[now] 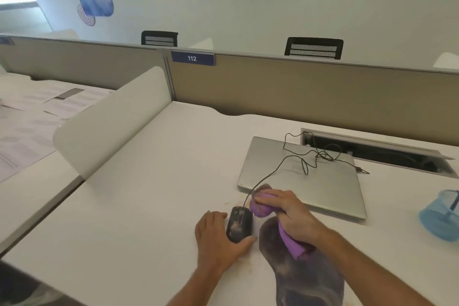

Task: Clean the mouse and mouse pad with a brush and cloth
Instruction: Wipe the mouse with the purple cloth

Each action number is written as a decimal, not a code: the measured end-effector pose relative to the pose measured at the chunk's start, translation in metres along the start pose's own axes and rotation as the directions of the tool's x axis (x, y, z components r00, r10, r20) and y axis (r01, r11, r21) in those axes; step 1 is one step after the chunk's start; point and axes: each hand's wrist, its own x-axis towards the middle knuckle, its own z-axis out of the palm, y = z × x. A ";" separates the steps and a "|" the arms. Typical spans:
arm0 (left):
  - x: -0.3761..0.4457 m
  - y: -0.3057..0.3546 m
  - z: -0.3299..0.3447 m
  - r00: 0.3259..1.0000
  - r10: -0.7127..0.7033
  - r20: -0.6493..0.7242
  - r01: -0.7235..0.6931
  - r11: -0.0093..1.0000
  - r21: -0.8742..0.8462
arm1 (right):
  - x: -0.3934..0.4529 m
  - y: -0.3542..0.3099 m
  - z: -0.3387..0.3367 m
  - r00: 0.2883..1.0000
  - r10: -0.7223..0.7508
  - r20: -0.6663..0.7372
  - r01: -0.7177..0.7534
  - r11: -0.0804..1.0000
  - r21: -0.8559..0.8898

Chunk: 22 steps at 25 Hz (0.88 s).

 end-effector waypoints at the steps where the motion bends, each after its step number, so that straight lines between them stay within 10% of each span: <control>1: -0.001 -0.001 0.001 1.000 0.014 -0.018 -0.015 1.000 -0.010 | 0.009 -0.002 0.010 0.997 -0.015 0.077 0.020 0.998 -0.067; 11: 0.006 -0.009 0.016 1.000 0.024 -0.014 -0.023 0.998 0.056 | 0.019 -0.003 0.047 0.892 -0.118 0.437 0.250 0.933 -0.260; 22: 0.003 -0.008 0.011 0.985 0.075 -0.156 -0.076 0.997 -0.003 | 0.058 0.013 0.046 0.927 0.083 0.367 0.029 0.957 -0.290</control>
